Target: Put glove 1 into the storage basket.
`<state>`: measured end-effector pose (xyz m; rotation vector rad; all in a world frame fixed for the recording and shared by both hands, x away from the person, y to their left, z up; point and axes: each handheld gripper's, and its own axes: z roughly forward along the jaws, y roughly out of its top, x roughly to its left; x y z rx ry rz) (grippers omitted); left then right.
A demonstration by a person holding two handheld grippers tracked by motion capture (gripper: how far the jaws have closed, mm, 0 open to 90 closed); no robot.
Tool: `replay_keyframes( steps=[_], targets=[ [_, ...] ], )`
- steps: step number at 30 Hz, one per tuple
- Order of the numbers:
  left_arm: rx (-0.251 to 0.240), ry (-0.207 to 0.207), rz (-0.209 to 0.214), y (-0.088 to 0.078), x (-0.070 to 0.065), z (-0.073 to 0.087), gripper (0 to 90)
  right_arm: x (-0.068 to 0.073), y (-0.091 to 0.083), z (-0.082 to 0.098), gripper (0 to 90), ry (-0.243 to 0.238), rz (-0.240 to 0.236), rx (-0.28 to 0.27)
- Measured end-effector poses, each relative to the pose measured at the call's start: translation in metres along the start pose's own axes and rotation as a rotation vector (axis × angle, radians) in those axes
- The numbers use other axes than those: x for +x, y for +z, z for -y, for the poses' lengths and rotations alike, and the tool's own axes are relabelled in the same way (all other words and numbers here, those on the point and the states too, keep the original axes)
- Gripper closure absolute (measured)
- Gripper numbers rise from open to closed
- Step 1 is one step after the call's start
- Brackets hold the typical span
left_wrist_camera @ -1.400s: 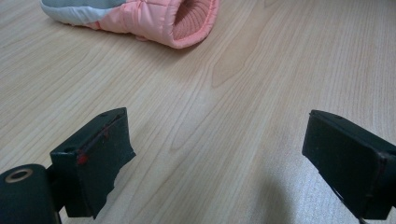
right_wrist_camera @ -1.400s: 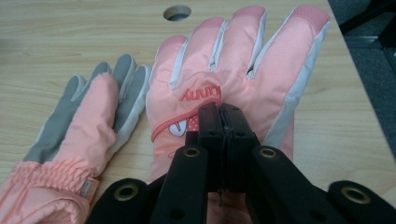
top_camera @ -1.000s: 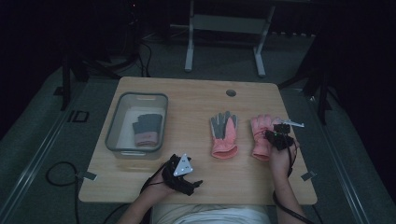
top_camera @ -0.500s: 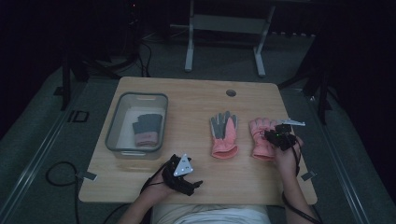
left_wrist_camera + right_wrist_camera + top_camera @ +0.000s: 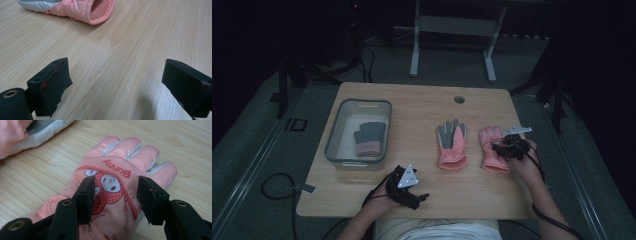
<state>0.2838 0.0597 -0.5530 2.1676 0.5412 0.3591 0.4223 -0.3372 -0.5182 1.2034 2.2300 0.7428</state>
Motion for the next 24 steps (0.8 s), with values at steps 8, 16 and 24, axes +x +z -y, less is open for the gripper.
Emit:
replay_keyframes(
  steps=[8,16,24],
  targets=[
    [0.004,-0.001,0.001,0.0,0.0,0.0,7.6,0.002,0.009,0.003,50.8,-0.019,-0.012,0.034],
    [0.007,-0.002,0.001,0.001,0.0,0.0,7.6,0.015,0.012,0.007,78.0,-0.046,0.048,-0.004],
    [0.005,-0.003,0.003,0.001,0.0,0.0,7.6,0.023,0.01,0.002,85.9,-0.018,0.098,0.001]
  ],
)
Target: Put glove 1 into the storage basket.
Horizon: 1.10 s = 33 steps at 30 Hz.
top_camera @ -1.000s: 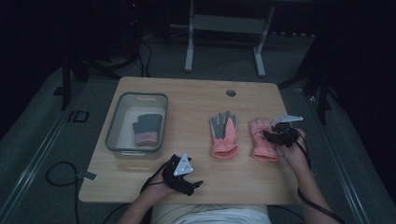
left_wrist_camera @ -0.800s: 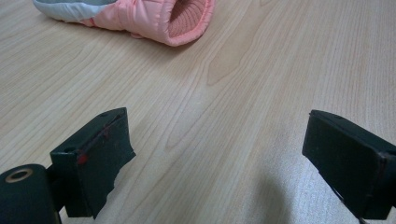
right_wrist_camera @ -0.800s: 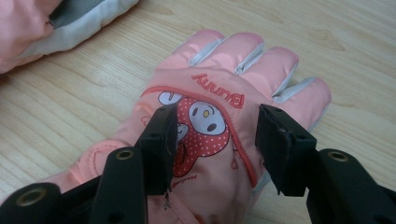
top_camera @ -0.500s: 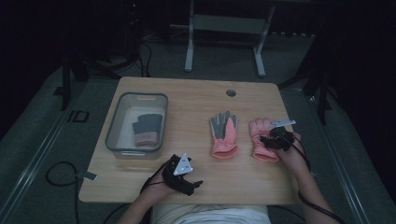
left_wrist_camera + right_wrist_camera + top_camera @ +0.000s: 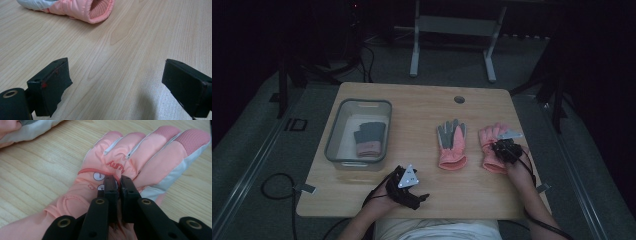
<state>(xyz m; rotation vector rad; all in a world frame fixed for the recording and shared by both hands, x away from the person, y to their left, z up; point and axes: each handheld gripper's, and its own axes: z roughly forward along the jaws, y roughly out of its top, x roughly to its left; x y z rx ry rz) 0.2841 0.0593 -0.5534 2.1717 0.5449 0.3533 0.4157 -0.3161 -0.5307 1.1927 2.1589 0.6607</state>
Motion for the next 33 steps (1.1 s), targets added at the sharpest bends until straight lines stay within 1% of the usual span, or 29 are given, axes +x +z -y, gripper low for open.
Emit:
replay_keyframes(
  steps=[1,2,5,8,11,15,16,17,20,25,28,33],
  targets=[
    [-0.001,0.0,0.0,0.0,0.0,0.0,7.6,-0.001,-0.002,-0.002,86.1,0.022,-0.001,-0.005],
    [0.0,0.0,0.0,0.0,0.0,0.0,7.6,-0.004,-0.008,-0.007,86.2,0.062,-0.019,-0.021],
    [0.0,0.001,0.0,0.0,0.0,0.0,7.6,-0.007,-0.016,-0.013,86.4,0.083,-0.041,-0.034],
    [-0.001,0.0,0.001,0.0,0.0,0.0,7.6,-0.007,-0.026,-0.021,86.4,0.081,-0.023,-0.061],
    [0.0,0.001,0.001,0.0,0.0,0.0,7.6,-0.01,-0.037,-0.03,86.4,0.099,-0.055,-0.099],
    [0.0,0.002,0.0,0.0,0.0,0.0,7.6,-0.01,-0.051,-0.045,86.4,0.093,-0.068,-0.14],
    [0.0,0.002,0.0,0.0,0.0,0.0,7.6,-0.009,-0.054,-0.049,86.5,0.084,-0.07,-0.151],
    [0.0,0.003,-0.001,0.0,0.0,0.0,7.6,-0.008,-0.057,-0.053,86.5,0.085,-0.076,-0.16],
    [0.0,0.004,0.001,0.0,-0.001,0.0,7.6,-0.003,-0.064,-0.066,86.5,0.063,-0.094,-0.182],
    [0.002,0.007,0.002,0.0,-0.001,0.0,7.6,0.008,-0.073,-0.084,86.5,0.043,-0.133,-0.222],
    [0.001,0.006,0.003,0.0,-0.001,0.0,7.6,0.016,-0.074,-0.094,86.4,0.035,-0.159,-0.237],
    [0.0,0.005,0.003,0.0,-0.001,0.0,7.6,0.033,-0.074,-0.108,86.5,0.018,-0.199,-0.264]
  ],
)
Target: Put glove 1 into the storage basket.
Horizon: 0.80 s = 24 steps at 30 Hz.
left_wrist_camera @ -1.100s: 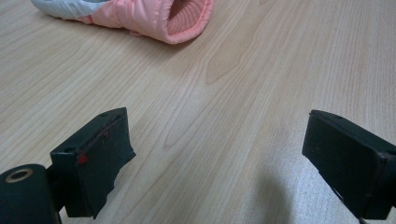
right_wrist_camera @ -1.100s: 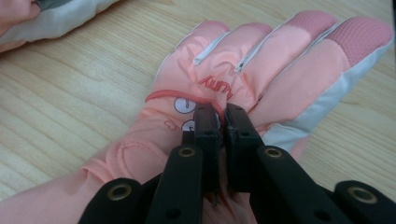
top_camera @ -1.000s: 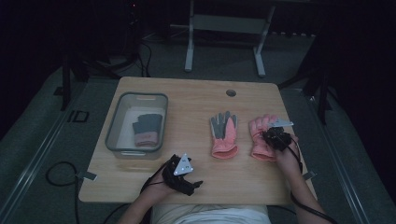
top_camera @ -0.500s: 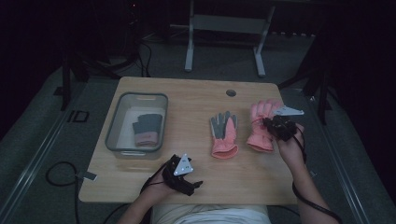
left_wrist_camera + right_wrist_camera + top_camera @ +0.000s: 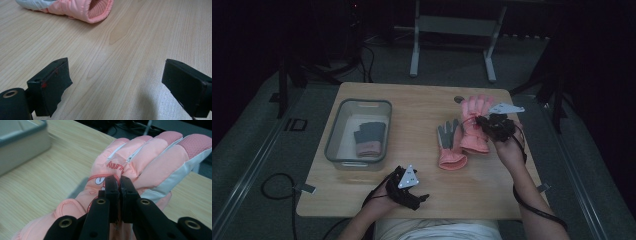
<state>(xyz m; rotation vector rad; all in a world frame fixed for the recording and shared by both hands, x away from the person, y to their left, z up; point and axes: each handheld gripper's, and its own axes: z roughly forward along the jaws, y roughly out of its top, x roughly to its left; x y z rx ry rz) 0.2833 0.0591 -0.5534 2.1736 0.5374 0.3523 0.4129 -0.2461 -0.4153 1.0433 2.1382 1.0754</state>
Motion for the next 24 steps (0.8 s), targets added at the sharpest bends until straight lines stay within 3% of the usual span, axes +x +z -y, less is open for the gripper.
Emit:
replay_keyframes(
  steps=[7,12,18,24],
  targets=[
    [-0.005,-0.002,0.004,0.0,0.0,0.0,7.6,0.024,0.013,-0.014,86.4,-0.016,-0.065,-0.024],
    [-0.015,0.009,-0.016,-0.003,0.0,-0.001,7.6,0.035,0.021,-0.017,86.4,-0.022,-0.099,-0.025],
    [-0.014,-0.004,-0.001,-0.002,0.001,0.0,7.6,0.042,0.036,-0.009,86.4,-0.016,-0.133,-0.003],
    [-0.014,-0.01,0.002,-0.002,0.001,0.0,7.6,0.041,0.048,0.007,86.3,0.0,-0.155,0.055]
  ],
)
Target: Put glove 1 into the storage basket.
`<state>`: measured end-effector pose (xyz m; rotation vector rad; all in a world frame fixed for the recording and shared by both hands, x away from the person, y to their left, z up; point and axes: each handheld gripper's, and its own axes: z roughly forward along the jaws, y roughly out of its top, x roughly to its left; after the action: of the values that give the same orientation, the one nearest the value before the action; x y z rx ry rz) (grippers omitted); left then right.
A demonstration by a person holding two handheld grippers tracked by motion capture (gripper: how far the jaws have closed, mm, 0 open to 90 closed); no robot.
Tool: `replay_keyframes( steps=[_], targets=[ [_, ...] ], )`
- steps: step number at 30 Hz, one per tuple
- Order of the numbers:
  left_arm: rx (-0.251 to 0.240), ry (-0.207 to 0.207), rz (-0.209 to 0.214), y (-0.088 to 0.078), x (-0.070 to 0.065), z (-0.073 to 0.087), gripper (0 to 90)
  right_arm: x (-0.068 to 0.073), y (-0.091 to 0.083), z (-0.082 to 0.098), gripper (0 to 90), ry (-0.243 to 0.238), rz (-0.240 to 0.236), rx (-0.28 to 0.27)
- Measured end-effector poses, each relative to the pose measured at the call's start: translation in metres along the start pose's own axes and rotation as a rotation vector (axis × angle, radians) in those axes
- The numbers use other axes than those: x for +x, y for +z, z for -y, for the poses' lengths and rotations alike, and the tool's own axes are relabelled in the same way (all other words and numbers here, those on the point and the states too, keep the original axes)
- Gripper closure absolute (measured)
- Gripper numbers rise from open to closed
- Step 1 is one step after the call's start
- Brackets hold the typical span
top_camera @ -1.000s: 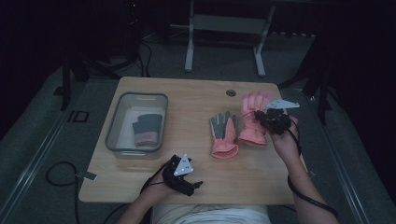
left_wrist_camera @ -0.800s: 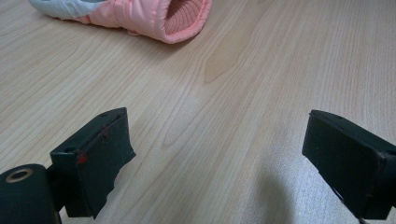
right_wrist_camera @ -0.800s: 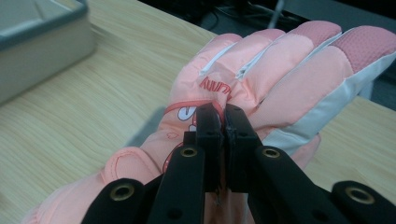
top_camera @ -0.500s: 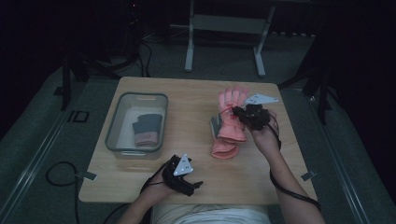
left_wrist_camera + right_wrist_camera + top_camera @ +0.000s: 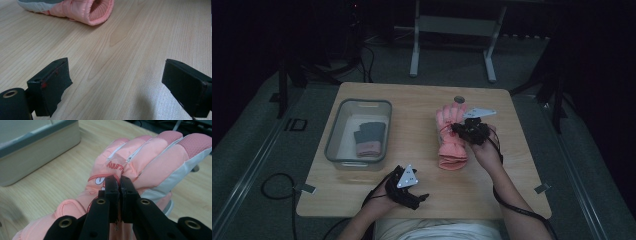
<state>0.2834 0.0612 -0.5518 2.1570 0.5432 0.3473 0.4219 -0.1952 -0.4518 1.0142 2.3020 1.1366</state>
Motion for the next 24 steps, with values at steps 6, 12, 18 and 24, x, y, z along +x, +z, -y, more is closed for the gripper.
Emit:
replay_keyframes(
  steps=[6,12,18,24],
  targets=[
    [0.002,0.001,0.0,0.0,0.0,0.0,7.6,-0.005,0.012,0.014,86.3,0.006,0.01,0.039],
    [0.004,0.0,0.002,0.001,0.0,0.001,7.6,-0.013,0.025,0.031,85.0,0.033,0.011,0.067],
    [0.01,-0.002,0.0,0.001,0.0,0.001,7.6,-0.014,0.027,0.035,73.2,0.035,0.004,0.054],
    [0.0,-0.02,-0.01,-0.001,0.002,-0.004,7.6,-0.011,0.018,0.028,60.4,0.03,-0.005,0.013]
  ],
)
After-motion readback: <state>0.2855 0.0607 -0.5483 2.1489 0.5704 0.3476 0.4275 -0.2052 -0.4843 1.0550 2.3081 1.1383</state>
